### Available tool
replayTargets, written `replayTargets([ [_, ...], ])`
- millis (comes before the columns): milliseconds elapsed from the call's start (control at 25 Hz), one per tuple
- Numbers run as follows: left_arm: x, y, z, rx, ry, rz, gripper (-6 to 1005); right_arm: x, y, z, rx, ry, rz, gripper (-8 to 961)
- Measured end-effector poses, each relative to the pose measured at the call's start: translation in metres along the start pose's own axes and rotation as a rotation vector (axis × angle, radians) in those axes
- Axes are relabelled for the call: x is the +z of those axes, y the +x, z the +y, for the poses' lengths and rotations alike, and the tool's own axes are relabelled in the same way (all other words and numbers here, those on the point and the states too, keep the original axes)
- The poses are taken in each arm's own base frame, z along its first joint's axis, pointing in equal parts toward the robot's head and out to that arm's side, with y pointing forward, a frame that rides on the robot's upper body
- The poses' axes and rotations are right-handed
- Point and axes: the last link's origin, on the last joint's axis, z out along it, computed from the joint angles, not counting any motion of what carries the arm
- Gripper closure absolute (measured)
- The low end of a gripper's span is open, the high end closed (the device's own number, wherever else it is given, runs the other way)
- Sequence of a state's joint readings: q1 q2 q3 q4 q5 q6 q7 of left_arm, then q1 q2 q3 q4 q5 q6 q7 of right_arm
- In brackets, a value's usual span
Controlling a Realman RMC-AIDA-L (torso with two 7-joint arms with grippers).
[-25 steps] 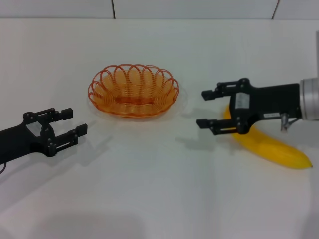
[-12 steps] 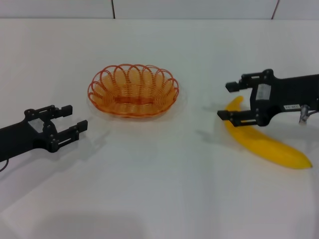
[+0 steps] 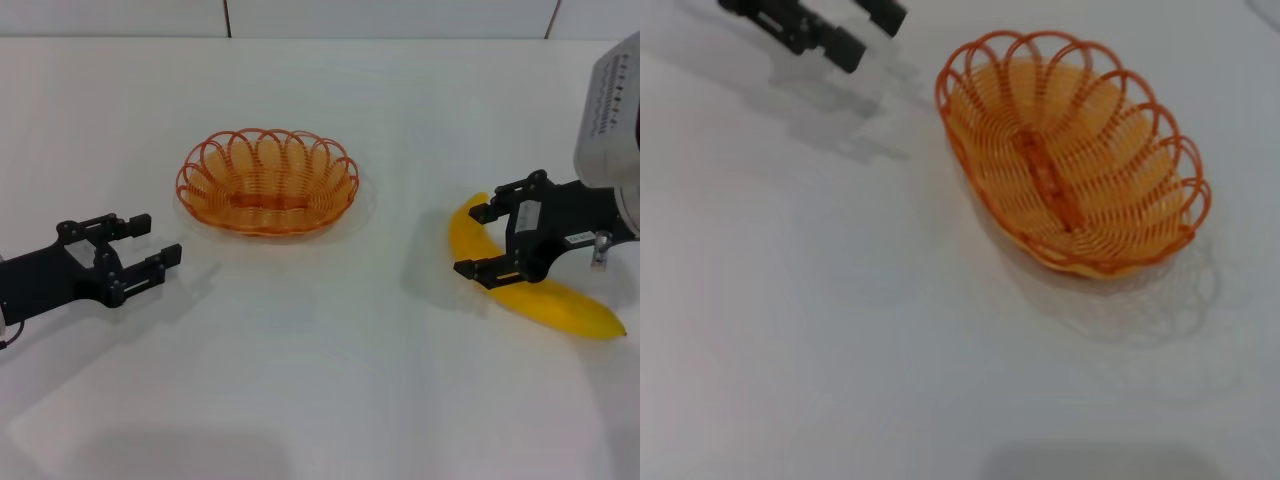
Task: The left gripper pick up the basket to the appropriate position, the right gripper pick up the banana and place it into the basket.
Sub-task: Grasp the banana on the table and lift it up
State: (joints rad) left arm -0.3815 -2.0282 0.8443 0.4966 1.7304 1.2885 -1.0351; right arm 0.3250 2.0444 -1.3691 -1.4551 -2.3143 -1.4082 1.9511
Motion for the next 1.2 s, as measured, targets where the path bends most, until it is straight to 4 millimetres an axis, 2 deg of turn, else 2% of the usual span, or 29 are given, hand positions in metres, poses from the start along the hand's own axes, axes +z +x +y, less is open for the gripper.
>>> replayTargets([
  [280, 0.003, 0.0, 0.001, 0.012, -0.018, -0.015, 405, -0.004, 0.0, -0.001, 0.006, 0.005, 0.061, 136],
  [640, 0.003, -0.001, 0.0, 0.014, -0.011, -0.022, 405, 0.011, 0.006, -0.008, 0.054, 0.017, 0.187, 103],
  [840, 0.004, 0.0, 0.0, 0.015, -0.011, -0.021, 405, 0.017, 0.007, -0.005, 0.048, -0.003, 0.215, 61],
  [1200, 0.005, 0.001, 0.0, 0.017, -0.014, -0.021, 405, 0.022, 0.006, -0.005, 0.041, 0.011, 0.227, 63],
])
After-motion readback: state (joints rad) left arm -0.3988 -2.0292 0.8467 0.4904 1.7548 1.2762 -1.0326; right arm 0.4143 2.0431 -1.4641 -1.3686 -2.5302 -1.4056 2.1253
